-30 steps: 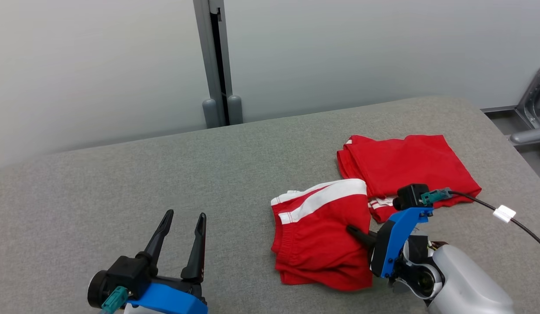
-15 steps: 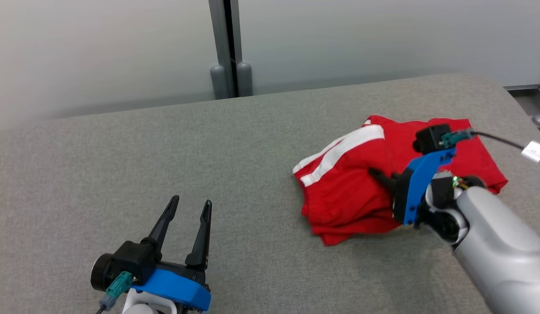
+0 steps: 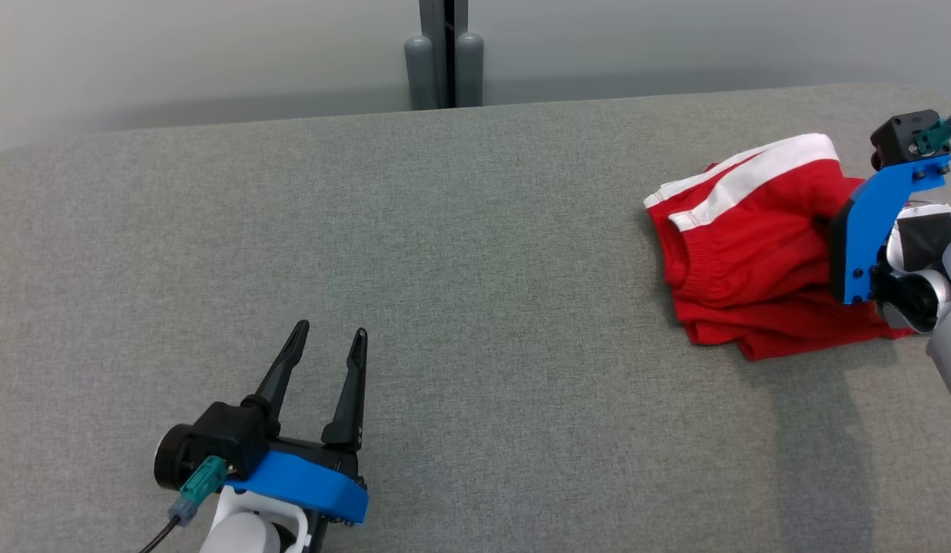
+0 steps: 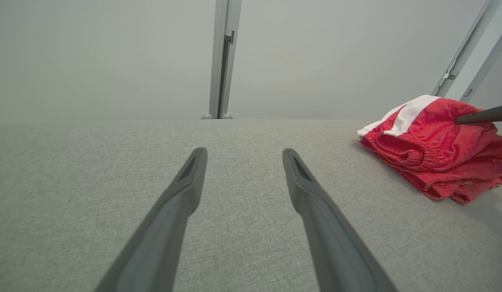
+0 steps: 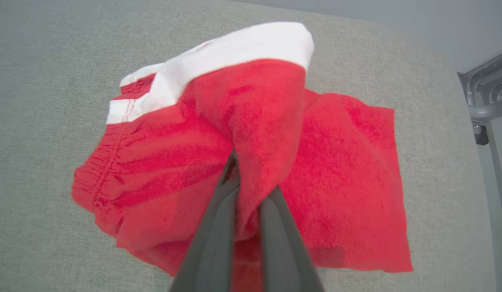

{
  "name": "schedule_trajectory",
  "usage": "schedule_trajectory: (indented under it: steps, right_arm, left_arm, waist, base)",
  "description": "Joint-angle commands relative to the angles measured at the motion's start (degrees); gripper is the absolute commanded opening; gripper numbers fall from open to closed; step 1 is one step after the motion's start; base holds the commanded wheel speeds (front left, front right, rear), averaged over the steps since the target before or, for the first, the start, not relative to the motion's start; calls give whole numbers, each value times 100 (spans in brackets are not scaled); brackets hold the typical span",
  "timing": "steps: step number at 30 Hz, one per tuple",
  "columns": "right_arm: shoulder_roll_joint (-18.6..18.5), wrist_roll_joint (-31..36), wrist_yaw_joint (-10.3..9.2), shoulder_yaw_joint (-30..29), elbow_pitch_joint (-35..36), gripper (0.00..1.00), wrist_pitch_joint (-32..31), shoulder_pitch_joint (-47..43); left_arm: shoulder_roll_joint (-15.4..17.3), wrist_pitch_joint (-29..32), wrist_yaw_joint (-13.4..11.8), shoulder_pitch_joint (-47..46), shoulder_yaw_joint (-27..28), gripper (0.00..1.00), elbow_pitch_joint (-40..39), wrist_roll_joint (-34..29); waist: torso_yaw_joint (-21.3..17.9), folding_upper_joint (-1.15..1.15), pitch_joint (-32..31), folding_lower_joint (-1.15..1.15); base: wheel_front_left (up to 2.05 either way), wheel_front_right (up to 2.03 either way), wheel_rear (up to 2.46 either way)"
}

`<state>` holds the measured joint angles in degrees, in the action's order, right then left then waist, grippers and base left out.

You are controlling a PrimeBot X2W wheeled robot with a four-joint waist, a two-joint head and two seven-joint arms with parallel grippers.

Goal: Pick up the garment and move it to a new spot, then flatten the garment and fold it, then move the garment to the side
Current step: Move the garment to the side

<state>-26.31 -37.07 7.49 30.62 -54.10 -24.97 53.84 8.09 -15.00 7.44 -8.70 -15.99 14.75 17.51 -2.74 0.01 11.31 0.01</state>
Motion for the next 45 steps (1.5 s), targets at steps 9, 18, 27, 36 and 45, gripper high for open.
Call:
schedule_trajectory:
  steps: [9, 18, 27, 36, 45]
  right_arm:
    - [213, 1380, 1, -219, -1153, 100, 920, 338]
    - [505, 2154, 2, -808, -1647, 100, 2375, 315]
    - [1144, 1881, 2, -1414, -1114, 100, 3819, -450]
    - [1405, 1649, 2, -1749, 465, 100, 4014, -2126]
    - [1580, 1987, 2, -2382, 2567, 100, 4018, -3905]
  left_arm:
    - [-64, -23, 9, -21, 154, 100, 36, 57]
    - [-66, -23, 9, 235, 571, 100, -16, -54]
    - [-129, -23, -35, 690, 1373, 100, -500, -152]
    - [-206, -23, -30, 931, 1806, 100, -492, 0]
    - [-181, -23, -15, 919, 1604, 100, 176, -178]
  waist:
    - [-67, -1, -94, -1]
    - [-74, -1, -614, -1]
    - [-80, -1, -1314, -1]
    - [-4, -1, -1566, -1]
    - [59, -1, -1619, -1]
  base:
    - [0, 0, 0]
    - [0, 0, 0]
    - [0, 0, 0]
    - [0, 0, 0]
    - [0, 0, 0]
